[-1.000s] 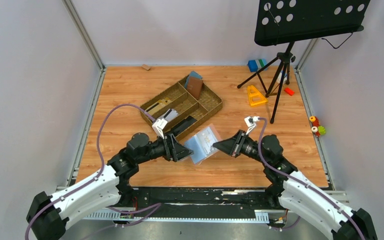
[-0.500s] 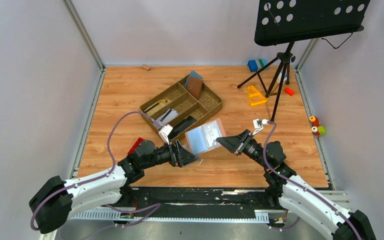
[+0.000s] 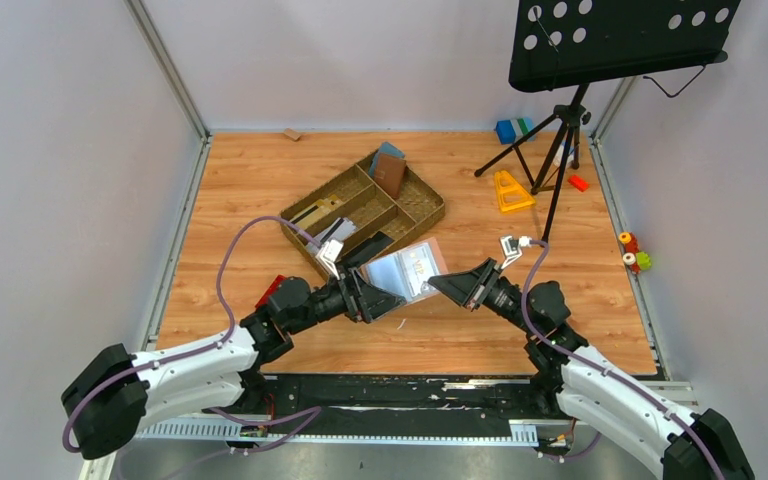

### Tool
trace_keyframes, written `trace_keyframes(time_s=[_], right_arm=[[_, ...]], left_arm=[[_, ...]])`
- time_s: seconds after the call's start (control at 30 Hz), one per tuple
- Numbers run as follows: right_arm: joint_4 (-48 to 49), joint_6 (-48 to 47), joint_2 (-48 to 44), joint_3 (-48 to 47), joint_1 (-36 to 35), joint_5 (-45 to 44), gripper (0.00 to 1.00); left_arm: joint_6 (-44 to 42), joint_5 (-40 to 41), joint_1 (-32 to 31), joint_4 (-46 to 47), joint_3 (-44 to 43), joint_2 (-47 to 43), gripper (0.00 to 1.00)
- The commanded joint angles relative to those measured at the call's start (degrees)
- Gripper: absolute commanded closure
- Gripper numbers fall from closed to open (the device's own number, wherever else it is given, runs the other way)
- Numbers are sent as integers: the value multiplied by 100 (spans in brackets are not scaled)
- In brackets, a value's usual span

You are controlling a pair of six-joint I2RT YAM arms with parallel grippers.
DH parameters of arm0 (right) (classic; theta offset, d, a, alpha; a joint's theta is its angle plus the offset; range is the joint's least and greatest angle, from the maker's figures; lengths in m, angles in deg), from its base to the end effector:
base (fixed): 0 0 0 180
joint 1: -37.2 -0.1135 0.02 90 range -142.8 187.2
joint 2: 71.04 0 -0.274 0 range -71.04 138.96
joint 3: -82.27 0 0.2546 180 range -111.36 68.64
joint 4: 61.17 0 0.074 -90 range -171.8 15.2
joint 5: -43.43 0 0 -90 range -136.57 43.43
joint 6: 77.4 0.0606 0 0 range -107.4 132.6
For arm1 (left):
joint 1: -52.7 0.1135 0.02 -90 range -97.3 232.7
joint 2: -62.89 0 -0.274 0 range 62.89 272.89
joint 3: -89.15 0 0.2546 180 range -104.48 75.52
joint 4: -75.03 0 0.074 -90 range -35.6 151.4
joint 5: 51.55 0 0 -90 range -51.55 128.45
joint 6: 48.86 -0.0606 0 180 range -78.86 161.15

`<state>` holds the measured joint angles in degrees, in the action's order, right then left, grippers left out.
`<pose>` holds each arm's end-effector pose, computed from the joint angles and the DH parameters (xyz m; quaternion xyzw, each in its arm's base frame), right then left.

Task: Take the credit cards out of the card holder
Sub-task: Remove the credit card from the card holder.

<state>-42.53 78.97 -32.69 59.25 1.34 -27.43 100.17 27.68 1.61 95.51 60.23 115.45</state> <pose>0.1356 0.1225 0.2238 0.0614 0.6848 0.6298 0.3613 0.1294 -0.1783 0.2216 0.0143 0.7259 -0.6000 0.3360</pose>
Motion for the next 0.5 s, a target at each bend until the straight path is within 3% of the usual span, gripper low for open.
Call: trace_keyframes(time_s=[0.0, 0.47], right_arm=[[359, -38, 120, -273, -41, 492, 100], [376, -271, 246, -333, -207, 774, 100]], left_arm=[[-176, 428, -6, 213, -352, 40, 0], [-93, 979, -6, 103, -537, 293, 6]])
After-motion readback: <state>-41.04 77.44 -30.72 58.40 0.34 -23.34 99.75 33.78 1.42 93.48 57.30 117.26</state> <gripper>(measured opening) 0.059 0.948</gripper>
